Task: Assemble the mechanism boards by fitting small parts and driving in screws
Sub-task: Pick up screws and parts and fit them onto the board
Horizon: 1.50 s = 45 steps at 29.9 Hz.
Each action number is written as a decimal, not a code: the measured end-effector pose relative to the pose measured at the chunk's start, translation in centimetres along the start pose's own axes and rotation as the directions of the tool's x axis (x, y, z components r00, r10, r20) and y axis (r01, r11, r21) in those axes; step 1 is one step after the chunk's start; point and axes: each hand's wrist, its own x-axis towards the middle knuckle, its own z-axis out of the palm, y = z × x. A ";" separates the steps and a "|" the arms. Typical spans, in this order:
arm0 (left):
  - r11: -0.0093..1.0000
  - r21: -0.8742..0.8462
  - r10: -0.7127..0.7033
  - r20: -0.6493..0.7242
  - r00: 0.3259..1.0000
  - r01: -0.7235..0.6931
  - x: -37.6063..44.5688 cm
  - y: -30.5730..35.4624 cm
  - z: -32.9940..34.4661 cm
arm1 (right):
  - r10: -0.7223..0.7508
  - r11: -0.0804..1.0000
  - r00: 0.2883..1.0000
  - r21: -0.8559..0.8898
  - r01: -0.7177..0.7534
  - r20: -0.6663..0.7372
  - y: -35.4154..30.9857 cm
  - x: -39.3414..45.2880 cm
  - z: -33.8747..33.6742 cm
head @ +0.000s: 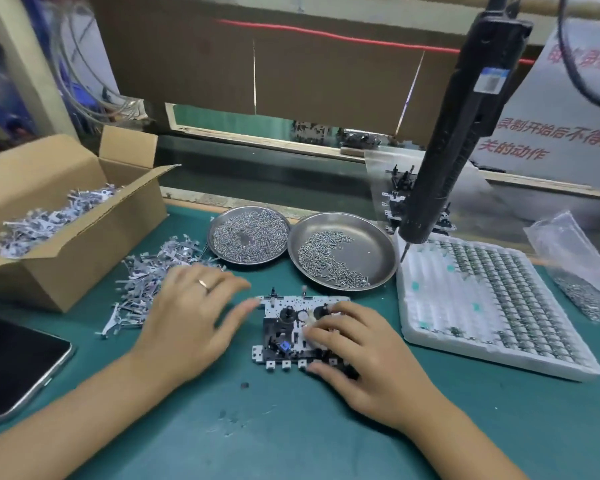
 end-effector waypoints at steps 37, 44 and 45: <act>0.649 -0.697 -0.137 0.285 0.949 0.303 2.4 4.3 1.0 | 0.296 0.879 0.931 0.443 -0.178 -0.213 0.2 0.9 0.8; 0.725 -0.613 -0.170 0.281 0.944 0.313 1.4 4.9 1.9 | 0.359 0.849 0.913 0.475 -0.233 -0.193 0.3 0.8 0.9; 0.730 -0.603 -0.184 0.280 0.942 0.322 1.3 5.0 1.9 | 0.360 0.849 0.914 0.474 -0.236 -0.189 0.2 0.7 0.9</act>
